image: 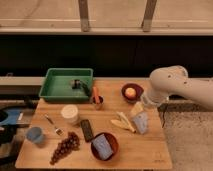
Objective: Place grapes in plastic cup
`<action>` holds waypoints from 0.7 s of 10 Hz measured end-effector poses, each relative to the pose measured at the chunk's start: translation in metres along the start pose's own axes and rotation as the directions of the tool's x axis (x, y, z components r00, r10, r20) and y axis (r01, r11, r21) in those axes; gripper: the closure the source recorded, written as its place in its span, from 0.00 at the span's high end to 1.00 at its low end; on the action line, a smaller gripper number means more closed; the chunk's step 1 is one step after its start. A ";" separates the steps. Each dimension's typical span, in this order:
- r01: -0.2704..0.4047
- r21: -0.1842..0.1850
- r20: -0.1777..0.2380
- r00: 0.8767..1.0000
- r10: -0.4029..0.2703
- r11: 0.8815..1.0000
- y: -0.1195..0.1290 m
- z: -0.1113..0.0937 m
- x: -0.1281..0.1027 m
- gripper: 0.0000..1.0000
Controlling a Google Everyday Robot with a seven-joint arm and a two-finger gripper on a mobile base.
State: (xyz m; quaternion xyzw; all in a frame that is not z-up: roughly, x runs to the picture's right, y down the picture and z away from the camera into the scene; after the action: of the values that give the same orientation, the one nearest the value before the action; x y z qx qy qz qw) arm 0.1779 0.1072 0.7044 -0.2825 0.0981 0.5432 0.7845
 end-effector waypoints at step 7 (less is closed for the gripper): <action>0.203 -0.067 0.046 0.979 -0.200 0.977 0.122 0.002 -0.043 0.77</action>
State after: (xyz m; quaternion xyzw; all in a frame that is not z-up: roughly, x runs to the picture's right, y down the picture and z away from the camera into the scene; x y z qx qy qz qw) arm 0.0504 0.1051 0.6850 -0.3082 0.0341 0.4695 0.8267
